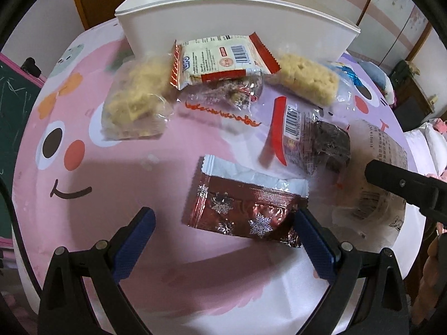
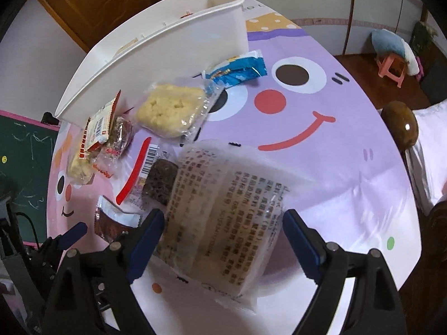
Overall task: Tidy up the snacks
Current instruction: 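Grasp the red chocolate pack with the left tool while the right tool grasps the clear printed bag, then carry both snacks over the white basket and open both tools to release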
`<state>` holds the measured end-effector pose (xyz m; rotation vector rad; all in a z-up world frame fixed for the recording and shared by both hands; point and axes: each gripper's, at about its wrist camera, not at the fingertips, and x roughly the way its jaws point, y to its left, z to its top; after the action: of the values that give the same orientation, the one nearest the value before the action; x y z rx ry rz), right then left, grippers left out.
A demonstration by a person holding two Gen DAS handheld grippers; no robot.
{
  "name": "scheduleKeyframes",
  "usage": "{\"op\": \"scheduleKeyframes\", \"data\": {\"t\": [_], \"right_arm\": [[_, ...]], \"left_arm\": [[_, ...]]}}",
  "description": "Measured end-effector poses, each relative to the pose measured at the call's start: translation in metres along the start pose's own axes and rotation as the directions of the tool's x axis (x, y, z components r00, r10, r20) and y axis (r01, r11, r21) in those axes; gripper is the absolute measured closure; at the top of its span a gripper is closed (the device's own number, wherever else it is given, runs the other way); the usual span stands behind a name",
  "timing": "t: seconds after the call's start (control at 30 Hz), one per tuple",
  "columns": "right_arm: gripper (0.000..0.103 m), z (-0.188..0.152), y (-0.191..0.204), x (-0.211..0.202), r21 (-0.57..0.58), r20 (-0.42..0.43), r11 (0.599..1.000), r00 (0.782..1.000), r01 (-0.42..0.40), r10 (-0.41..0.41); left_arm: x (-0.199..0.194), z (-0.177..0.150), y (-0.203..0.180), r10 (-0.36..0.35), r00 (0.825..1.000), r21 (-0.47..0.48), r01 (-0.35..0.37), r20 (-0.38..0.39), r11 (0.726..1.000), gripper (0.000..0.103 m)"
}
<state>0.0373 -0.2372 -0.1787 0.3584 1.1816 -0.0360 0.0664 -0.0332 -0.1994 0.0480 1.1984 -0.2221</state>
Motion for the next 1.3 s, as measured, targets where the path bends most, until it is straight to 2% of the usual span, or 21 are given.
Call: {"op": "scheduleKeyframes", "data": {"t": [0.2, 0.43, 0.53, 0.6, 0.7, 0.77, 0.83, 0.87, 0.9, 0.93, 0.97, 1.0, 1.3], "right_arm": [[0.014, -0.001, -0.008, 0.003, 0.036, -0.026, 0.998, 0.999, -0.042, 0.043], [0.013, -0.006, 0.013, 0.008, -0.061, -0.03, 0.998, 0.999, 0.023, -0.025], [0.012, -0.007, 0.015, 0.009, -0.069, -0.026, 0.997, 0.999, 0.03, -0.032], [0.012, -0.006, 0.016, 0.009, -0.077, -0.024, 0.997, 0.999, 0.033, -0.035], [0.011, -0.007, 0.02, 0.011, -0.097, -0.023, 0.994, 0.999, 0.042, -0.044], [0.011, -0.009, 0.025, 0.014, -0.124, -0.025, 0.991, 0.998, 0.056, -0.06], [0.01, -0.011, 0.029, 0.015, -0.135, -0.02, 0.989, 0.997, 0.065, -0.068], [0.01, -0.011, 0.029, 0.015, -0.136, -0.019, 0.989, 0.998, 0.064, -0.067], [0.01, -0.012, 0.029, 0.015, -0.135, -0.018, 0.989, 0.998, 0.062, -0.065], [0.011, -0.012, 0.028, 0.015, -0.135, -0.016, 0.989, 0.998, 0.06, -0.063], [0.012, -0.013, 0.029, 0.014, -0.14, -0.012, 0.988, 0.998, 0.063, -0.066], [0.012, -0.014, 0.03, 0.014, -0.143, -0.009, 0.988, 0.998, 0.064, -0.066], [0.025, -0.024, 0.024, 0.002, -0.159, 0.003, 0.987, 1.0, 0.013, -0.012]], "left_arm": [[0.003, 0.003, -0.006, 0.011, 1.0, 0.02, -0.011, -0.003, 1.0, 0.004], [0.007, 0.007, -0.015, 0.031, 1.0, 0.042, -0.031, 0.0, 0.999, 0.004], [0.006, 0.007, -0.017, 0.03, 0.999, 0.056, -0.031, 0.009, 0.998, 0.008], [0.003, 0.007, -0.018, 0.023, 0.999, 0.072, -0.025, 0.025, 0.997, 0.022], [-0.002, 0.006, -0.024, 0.011, 0.999, 0.094, -0.014, 0.037, 0.995, 0.036], [-0.004, 0.005, -0.025, 0.003, 0.999, 0.1, -0.007, 0.044, 0.995, 0.043], [-0.005, 0.005, -0.025, -0.01, 0.999, 0.099, 0.006, 0.046, 0.995, 0.045], [-0.007, 0.003, -0.024, -0.018, 0.999, 0.099, 0.013, 0.049, 0.995, 0.055], [-0.009, 0.003, -0.024, -0.02, 0.998, 0.1, 0.014, 0.057, 0.995, 0.069], [-0.009, 0.003, -0.023, -0.026, 0.998, 0.099, 0.02, 0.057, 0.995, 0.073], [-0.01, 0.003, -0.022, -0.04, 0.998, 0.091, 0.035, 0.055, 0.995, 0.083], [-0.01, 0.002, -0.02, -0.05, 0.997, 0.085, 0.046, 0.053, 0.995, 0.086], [-0.016, 0.0, 0.002, -0.092, 0.994, 0.054, 0.089, 0.052, 0.995, 0.09]]}}
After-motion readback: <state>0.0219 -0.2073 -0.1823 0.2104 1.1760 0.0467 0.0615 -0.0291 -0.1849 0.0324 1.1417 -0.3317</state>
